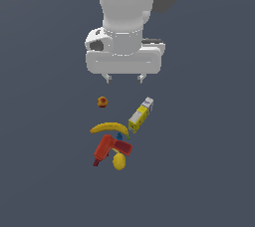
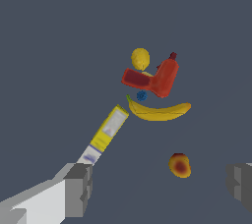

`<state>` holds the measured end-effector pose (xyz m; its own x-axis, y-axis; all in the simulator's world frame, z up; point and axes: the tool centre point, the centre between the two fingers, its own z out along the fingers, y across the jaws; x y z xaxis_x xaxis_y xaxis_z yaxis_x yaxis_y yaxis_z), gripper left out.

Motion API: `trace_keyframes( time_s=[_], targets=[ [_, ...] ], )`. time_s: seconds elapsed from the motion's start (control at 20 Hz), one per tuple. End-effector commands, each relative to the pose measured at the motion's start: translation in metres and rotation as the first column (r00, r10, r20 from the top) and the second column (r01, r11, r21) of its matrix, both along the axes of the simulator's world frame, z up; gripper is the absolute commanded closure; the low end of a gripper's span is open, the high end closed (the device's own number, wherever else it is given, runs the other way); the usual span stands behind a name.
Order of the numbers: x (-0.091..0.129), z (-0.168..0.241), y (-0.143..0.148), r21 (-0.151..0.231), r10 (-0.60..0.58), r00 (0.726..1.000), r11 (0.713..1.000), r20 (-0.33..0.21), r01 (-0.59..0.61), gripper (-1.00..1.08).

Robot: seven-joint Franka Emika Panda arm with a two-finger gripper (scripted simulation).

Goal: Pick up a designated object from a clutter of objects.

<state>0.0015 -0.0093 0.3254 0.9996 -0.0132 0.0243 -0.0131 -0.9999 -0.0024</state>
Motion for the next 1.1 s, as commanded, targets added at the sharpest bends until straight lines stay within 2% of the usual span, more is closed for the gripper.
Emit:
trace_keyframes(
  time_s=[0.0, 0.45, 1.05],
  targets=[
    [0.000, 0.000, 0.000, 0.000, 0.000, 1.000, 1.000, 0.000, 0.000, -0.92],
    [-0.003, 0.001, -0.020, 0.030, -0.076, 0.997, 0.997, 0.001, 0.076, -0.92],
    [-0.006, -0.019, -0.029, 0.029, -0.052, 0.999, 0.998, 0.000, 0.052, -0.92]
  ],
)
